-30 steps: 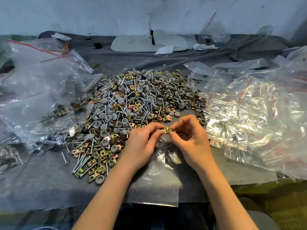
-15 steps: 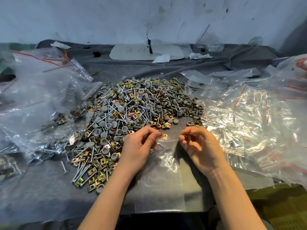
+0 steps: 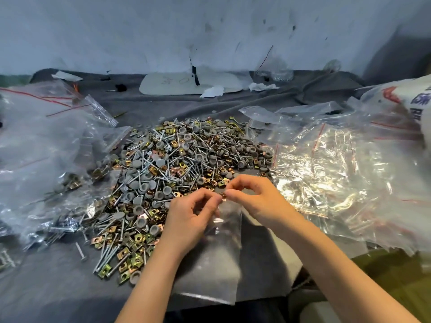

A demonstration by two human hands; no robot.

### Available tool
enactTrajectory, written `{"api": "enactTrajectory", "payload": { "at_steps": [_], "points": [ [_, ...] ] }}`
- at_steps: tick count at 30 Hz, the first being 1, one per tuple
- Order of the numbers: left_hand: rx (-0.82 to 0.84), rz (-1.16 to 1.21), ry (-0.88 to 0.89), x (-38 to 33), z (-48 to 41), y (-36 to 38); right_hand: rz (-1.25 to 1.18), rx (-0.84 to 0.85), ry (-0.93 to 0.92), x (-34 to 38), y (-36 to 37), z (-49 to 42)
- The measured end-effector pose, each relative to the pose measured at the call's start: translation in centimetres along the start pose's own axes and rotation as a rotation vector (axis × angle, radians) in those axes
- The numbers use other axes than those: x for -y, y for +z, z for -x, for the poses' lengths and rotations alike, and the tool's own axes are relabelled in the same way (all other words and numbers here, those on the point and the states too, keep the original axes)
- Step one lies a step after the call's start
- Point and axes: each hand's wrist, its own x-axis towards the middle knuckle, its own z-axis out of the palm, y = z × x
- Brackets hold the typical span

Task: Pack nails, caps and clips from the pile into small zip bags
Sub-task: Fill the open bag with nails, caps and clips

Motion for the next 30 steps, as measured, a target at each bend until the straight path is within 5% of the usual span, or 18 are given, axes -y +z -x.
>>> {"api": "enactTrajectory", "payload": {
  "at_steps": [5, 14, 23, 30],
  "points": [
    [0.059, -0.159, 0.203, 0.3, 0.1, 0.3, 0.146, 0.107, -0.119, 0.7, -2.2, 0.7],
    [0.05, -0.013, 0.268, 0.1, 0.3, 0.3, 0.517, 0.19, -0.144, 3.4, -3.2, 0.2],
    [0.01, 0.017, 0.294, 0.4, 0.3, 0.5, 0.012, 0.088, 0.107, 4.8, -3.1, -1.3],
    [0.034, 0.009, 0.288, 0.4, 0.3, 0.6, 0.299, 0.134, -0.064, 5.1, -2.3, -1.6]
  ]
}}
